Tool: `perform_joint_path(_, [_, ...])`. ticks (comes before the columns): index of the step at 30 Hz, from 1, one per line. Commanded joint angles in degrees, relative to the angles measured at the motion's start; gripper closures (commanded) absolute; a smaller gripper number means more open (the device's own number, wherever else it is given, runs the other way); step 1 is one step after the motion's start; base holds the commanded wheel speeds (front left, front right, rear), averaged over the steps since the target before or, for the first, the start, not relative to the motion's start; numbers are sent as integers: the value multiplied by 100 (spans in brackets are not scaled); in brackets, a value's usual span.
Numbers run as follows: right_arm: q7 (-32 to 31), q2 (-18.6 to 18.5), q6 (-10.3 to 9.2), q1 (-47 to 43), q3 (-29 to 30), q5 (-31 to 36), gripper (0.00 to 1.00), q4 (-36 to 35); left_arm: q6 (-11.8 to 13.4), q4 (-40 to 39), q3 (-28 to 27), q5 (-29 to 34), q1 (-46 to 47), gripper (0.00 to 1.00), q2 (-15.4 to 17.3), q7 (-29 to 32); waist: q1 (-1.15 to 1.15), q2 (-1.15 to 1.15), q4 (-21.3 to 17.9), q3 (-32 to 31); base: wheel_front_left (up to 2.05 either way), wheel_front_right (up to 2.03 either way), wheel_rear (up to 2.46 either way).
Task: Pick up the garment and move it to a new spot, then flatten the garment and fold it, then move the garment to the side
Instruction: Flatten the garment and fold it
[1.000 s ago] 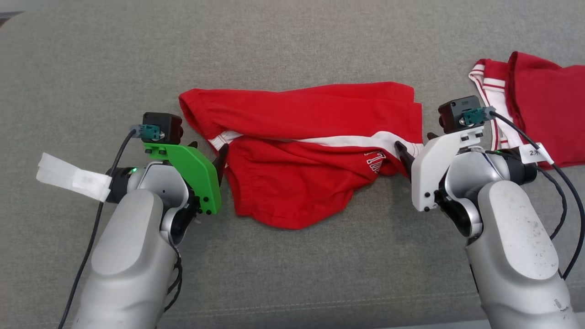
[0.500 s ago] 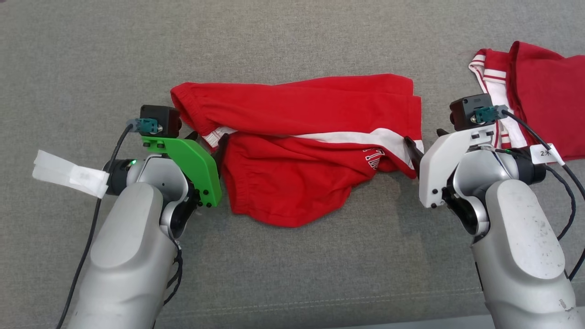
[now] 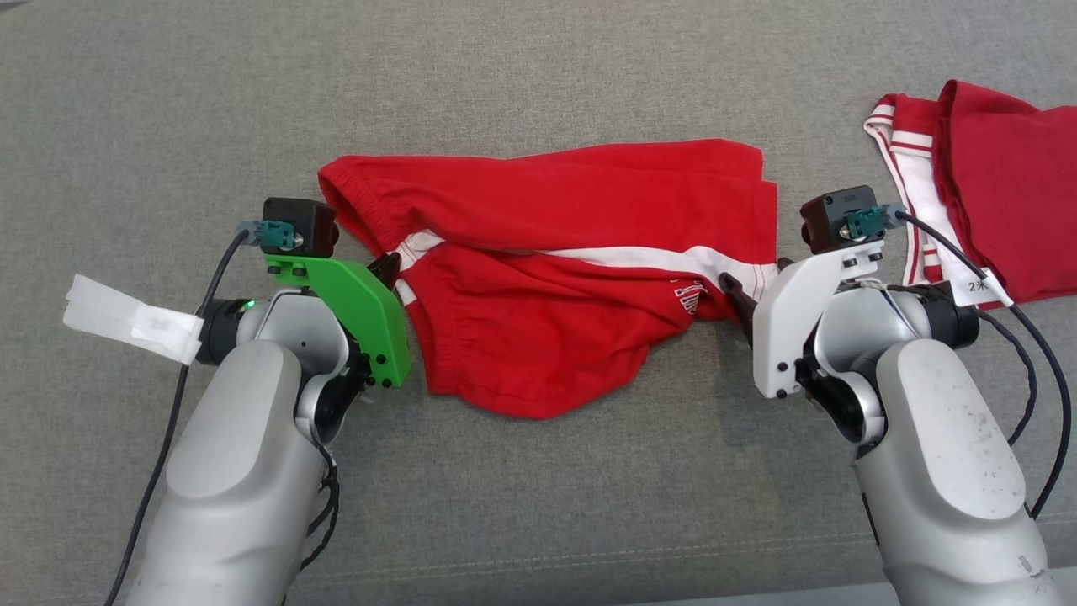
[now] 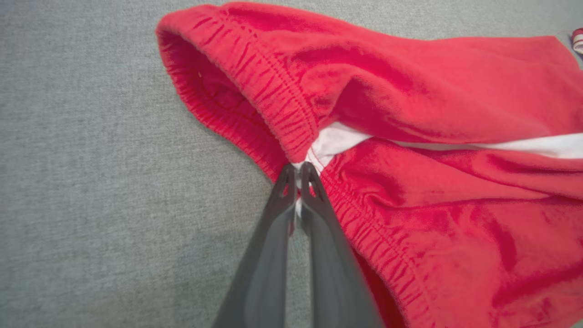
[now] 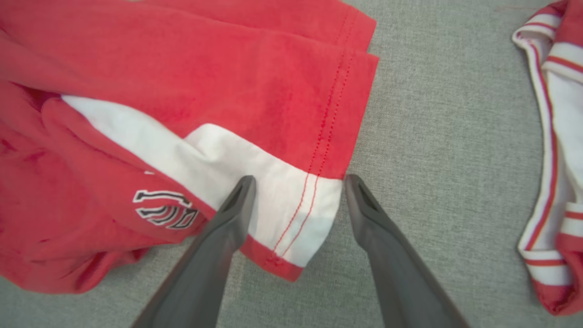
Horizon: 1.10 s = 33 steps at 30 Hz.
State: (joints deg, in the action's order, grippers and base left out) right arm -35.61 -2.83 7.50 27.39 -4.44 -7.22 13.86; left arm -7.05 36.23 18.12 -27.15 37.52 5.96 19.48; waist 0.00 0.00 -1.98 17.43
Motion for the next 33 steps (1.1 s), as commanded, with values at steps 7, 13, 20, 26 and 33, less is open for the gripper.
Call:
perform_joint_path(7, [-165, -14, -3, -161, 59, -106, 0, 31, 25, 35, 48, -45, -67, 100, -13, -30, 0, 0, 3, -10, 0, 0, 0])
perform_joint_path(13, [-119, -14, -3, -256, 154, -172, 0, -15, 40, 33, 85, -58, -59, 100, 6, -59, 0, 0, -16, -2, 0, 0, 0])
perform_joint_path(20, [-61, -13, -3, -294, 155, -187, 67, -6, 117, 43, 86, -77, -28, 100, 26, -118, 0, 0, -31, -14, 0, 0, 0])
perform_joint_path(26, [-43, -14, -3, -325, 111, -200, 100, 14, 148, 70, 91, -92, -5, 100, 44, -162, 0, 0, -26, -46, 0, 0, 0])
perform_joint_path(33, [246, -13, -3, -181, 219, -270, 100, -143, 202, -163, -99, -199, 143, 100, 44, -637, 0, 0, -23, -172, 0, 0, 0])
